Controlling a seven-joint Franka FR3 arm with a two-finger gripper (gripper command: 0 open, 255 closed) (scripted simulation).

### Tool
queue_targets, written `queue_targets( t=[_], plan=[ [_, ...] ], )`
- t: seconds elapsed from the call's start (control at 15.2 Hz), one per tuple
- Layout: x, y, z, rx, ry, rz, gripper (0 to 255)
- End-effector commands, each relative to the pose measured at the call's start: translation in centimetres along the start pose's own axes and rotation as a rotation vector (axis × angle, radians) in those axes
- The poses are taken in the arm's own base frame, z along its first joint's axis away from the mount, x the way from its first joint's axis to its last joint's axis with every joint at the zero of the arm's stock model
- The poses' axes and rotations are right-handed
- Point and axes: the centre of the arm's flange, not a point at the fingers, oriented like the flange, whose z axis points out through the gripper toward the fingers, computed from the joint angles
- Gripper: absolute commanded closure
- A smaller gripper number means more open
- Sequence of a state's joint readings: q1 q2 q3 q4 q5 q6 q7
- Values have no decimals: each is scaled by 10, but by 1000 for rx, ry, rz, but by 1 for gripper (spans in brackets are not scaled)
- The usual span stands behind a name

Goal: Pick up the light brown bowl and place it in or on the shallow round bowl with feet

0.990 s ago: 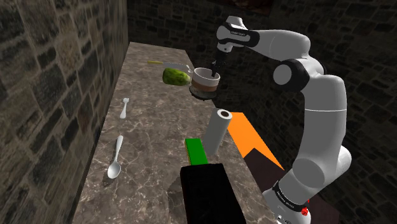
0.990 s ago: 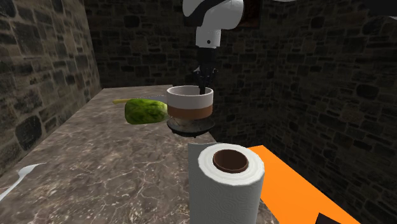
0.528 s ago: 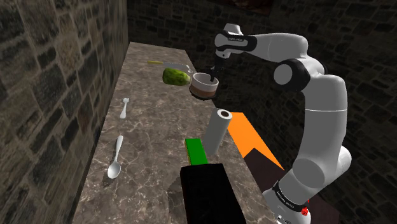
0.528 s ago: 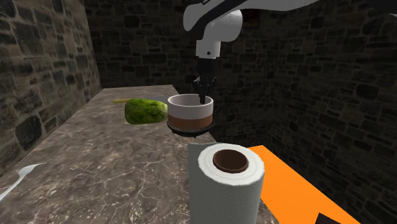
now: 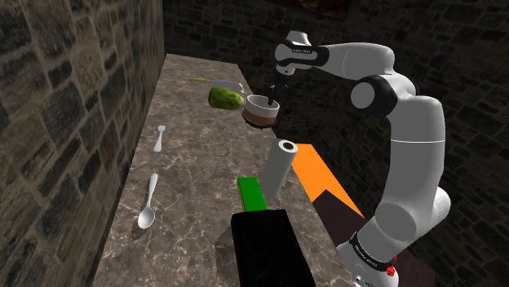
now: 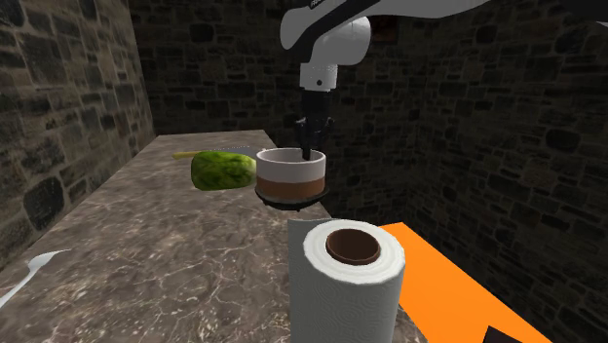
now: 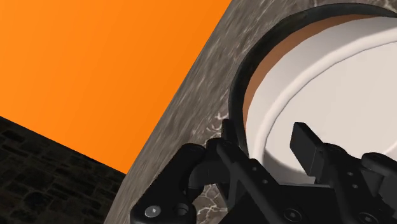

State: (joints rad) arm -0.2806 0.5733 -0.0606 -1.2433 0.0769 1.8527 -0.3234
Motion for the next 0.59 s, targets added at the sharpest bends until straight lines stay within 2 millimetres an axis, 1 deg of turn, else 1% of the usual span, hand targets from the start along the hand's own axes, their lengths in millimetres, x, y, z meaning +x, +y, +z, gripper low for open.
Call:
queue_targets(
  t=[0.0, 0.26, 0.46, 0.53],
  plan=[
    [0, 0, 0, 0, 1, 0, 0],
    [0, 0, 0, 0, 1, 0, 0],
    [0, 0, -40, 0, 1, 0, 0],
    [0, 0, -50, 0, 1, 0, 0]
  ],
)
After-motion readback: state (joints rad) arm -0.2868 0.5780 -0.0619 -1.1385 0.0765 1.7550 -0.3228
